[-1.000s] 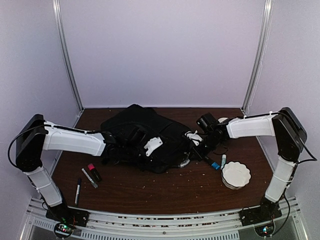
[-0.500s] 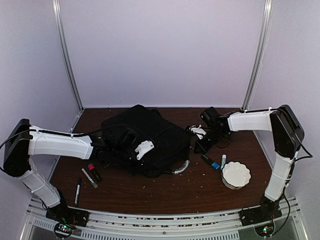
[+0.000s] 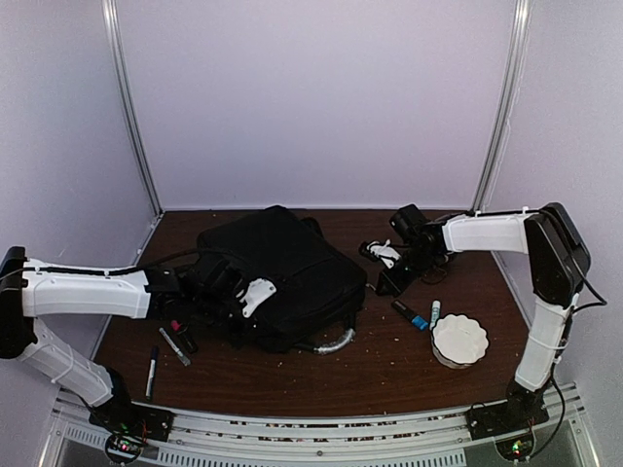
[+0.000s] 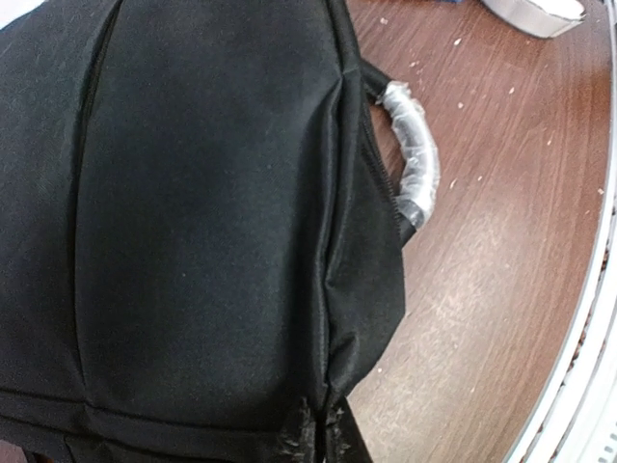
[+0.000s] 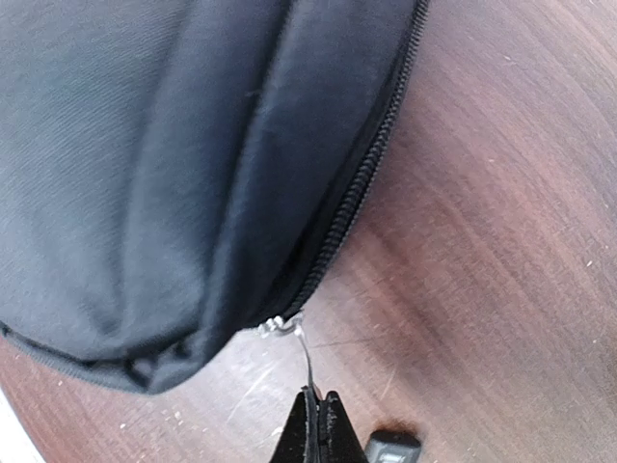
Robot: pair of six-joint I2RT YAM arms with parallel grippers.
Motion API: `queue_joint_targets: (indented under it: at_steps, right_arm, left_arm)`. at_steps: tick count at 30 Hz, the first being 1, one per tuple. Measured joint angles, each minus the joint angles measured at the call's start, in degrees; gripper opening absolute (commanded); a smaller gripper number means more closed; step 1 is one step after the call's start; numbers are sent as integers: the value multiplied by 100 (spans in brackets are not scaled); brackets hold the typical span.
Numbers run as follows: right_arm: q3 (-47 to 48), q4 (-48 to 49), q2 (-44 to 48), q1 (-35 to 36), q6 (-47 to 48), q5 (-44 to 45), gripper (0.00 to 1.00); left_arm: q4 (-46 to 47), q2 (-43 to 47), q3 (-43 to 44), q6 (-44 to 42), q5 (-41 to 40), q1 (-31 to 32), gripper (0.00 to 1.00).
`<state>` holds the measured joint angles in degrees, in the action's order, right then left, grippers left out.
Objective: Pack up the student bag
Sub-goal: Zip the student bag into the largest pocket of the bag, then hold the largest pocket of the student bag.
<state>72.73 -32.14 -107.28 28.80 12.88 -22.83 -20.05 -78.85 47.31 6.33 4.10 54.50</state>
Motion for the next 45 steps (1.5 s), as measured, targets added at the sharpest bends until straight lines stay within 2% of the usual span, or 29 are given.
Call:
queue_joint_targets:
  at_steps: [3,5,11,15,18,21,26,29,31,37,38,45]
  right_arm:
    - [-142,9,179,26,92,-109,0]
    - [-258,13,361,87,162,-138,0]
    - [-487,-42,802,210,258,-127,0]
    - [-487,-63,822,214,315,-55,22]
    - [-463,-109,804,214,304,-37,33]
    - [-315,-181,691,208,317,-125,38]
    - [284,-289,330,210,352,-295,39]
    - [511,-278,201,208,345,-380,39]
    - [557,-284,201,205,337,-450,39]
    - [535,-275,208,168,323,-570,39]
    - [516,-280,210,160,326,-584,39]
    - [490,-337,212,-2,380,-671,42]
  left_arm:
    - [-210,0,0,79,-201,103,36]
    - [-352,0,7,87,-369,240,45]
    - [-658,-234,680,-35,-911,671,49]
    - [-365,-575,1222,-151,-977,686,50]
    - [-136,-973,1517,-179,-957,693,50]
    - [66,-1622,1996,-197,-933,713,50]
    - [188,-2487,2590,-223,-931,713,50]
    - [96,-2983,3005,-219,-1047,713,48]
    - [7,-3263,3257,-201,-1187,713,41]
    - [-146,-3359,3346,-101,-1471,739,3]
    - [-157,-3359,3353,-83,-1484,756,0]
    - [-247,-3178,3189,-90,-1600,798,0]
